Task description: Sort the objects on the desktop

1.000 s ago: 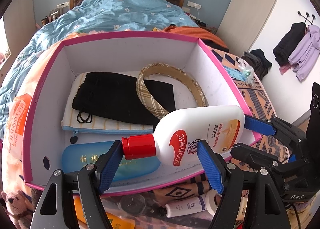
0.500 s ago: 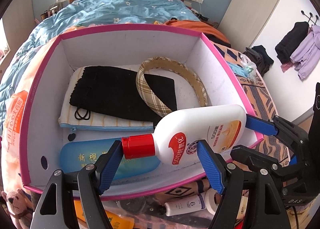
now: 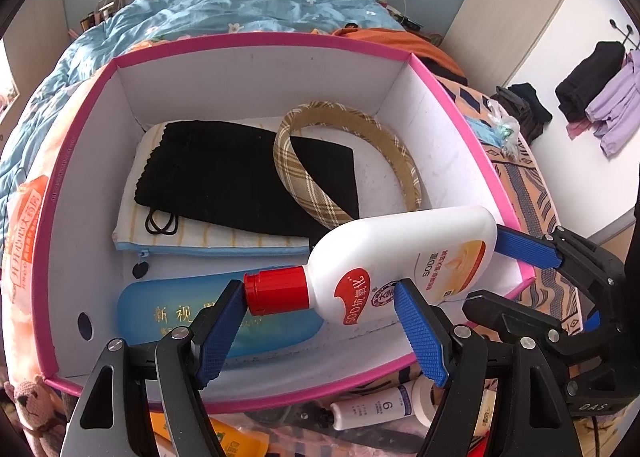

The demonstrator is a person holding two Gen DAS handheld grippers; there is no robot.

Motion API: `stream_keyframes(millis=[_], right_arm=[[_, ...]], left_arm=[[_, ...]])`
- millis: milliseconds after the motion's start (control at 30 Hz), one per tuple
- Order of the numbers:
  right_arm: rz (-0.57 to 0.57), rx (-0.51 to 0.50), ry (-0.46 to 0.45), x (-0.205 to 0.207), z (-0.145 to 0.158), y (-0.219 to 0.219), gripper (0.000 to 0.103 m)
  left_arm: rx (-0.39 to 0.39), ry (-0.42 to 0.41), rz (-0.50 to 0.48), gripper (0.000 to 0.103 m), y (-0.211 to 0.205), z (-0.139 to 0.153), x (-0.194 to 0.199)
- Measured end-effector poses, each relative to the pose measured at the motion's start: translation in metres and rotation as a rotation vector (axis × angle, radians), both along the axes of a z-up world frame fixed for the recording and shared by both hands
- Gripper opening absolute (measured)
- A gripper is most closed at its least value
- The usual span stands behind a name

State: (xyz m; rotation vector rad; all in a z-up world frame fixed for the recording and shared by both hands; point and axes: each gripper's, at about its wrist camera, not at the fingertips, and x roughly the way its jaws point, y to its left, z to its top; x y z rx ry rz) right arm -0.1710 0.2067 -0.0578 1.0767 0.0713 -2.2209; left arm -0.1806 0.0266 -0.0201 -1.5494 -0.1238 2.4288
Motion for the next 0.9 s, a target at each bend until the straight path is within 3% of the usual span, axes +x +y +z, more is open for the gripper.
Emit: stream_keyframes(millis=[500,900], right_arm=[[-0.006,0.037,0.01,-0.005,0.0,-0.008,0.061],[-0.027,-0.036,0.064,0.001,0.004,0.007,0.061]], left_arm=[[0.036,-0.022,-0.003,0.076,-0.001,-0.008,-0.006],[0.078,0.115,0.021,0.077,-0.013,0.005,0.009]])
